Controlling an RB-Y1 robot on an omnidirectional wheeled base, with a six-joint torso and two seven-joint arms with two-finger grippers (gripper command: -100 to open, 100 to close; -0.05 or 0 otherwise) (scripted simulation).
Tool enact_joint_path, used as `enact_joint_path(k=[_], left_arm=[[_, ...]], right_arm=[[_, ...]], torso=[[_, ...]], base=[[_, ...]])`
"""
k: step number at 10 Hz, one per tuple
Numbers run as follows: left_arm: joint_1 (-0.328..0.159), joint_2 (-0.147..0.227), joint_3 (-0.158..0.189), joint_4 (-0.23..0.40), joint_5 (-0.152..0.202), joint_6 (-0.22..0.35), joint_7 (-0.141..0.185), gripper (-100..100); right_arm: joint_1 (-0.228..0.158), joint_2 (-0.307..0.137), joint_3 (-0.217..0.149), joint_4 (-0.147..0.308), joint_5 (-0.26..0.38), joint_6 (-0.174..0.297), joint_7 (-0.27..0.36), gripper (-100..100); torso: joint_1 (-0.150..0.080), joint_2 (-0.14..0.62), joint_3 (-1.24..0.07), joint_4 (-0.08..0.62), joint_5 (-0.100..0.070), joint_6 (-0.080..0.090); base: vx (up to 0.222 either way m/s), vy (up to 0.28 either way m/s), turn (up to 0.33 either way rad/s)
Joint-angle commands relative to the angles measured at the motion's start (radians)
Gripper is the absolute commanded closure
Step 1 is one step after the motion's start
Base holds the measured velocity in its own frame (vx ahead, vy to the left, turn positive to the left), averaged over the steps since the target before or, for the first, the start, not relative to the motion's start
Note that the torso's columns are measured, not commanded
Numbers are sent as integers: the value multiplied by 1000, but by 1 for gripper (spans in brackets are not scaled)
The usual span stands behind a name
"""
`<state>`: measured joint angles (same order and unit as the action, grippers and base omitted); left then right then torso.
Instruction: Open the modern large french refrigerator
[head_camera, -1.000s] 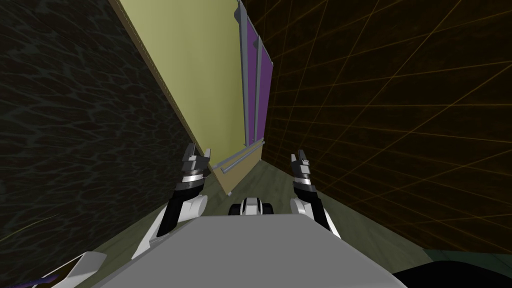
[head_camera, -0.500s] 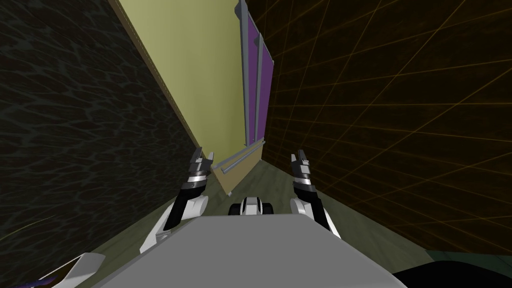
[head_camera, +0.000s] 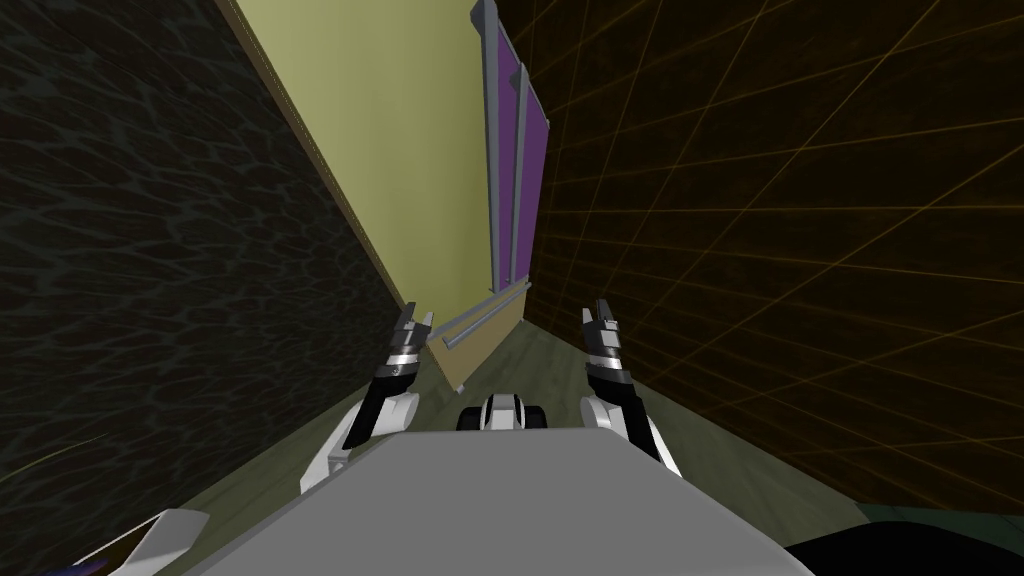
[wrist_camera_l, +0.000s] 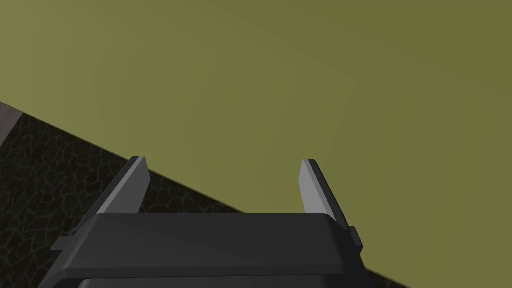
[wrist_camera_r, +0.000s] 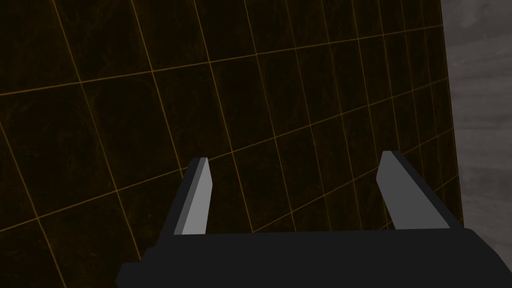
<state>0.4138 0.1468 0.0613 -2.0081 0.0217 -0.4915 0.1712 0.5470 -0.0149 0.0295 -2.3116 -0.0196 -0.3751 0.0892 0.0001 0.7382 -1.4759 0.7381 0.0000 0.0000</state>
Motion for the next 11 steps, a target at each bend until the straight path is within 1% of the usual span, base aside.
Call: enact_joint_path(k=[1, 3, 4, 5, 7, 8, 9, 10, 11], left_arm=[[-20, 13, 0, 66, 5, -8, 0, -100], [-30, 19, -1, 112, 7, -16, 0, -100], [-40, 25, -2, 145, 10, -25, 0, -100], [-40, 25, -2, 154, 10, -25, 0, -100], [-60, 33, -4, 225, 16, -44, -1, -100], [-60, 33, -4, 243, 16, -44, -1, -100], [-71, 35, -5, 275, 19, -54, -1, -100], [-71, 35, -5, 288, 19, -54, -1, -100], [-81, 36, -6, 328, 22, -63, -2, -100]], right_arm=[[0, 0, 0, 0, 0, 0, 0, 0], [0, 0, 0, 0, 0, 0, 0, 0], [0, 0, 0, 0, 0, 0, 0, 0], [0, 0, 0, 0, 0, 0, 0, 0], [0, 0, 0, 0, 0, 0, 0, 0], [0, 0, 0, 0, 0, 0, 0, 0], [0, 0, 0, 0, 0, 0, 0, 0], [0, 0, 0, 0, 0, 0, 0, 0], [0, 0, 0, 0, 0, 0, 0, 0]], torso=[[-1, 0, 0, 0, 0, 0], [0, 0, 0, 0, 0, 0], [0, 0, 0, 0, 0, 0], [0, 0, 0, 0, 0, 0], [0, 0, 0, 0, 0, 0], [0, 0, 0, 0, 0, 0], [0, 0, 0, 0, 0, 0], [0, 0, 0, 0, 0, 0], [0, 0, 0, 0, 0, 0]], base=[[12, 10, 1], [13, 15, 0], [14, 12, 1], [11, 9, 1], [14, 13, 1], [14, 12, -1], [15, 13, 3], [11, 11, -1], [11, 13, 1]])
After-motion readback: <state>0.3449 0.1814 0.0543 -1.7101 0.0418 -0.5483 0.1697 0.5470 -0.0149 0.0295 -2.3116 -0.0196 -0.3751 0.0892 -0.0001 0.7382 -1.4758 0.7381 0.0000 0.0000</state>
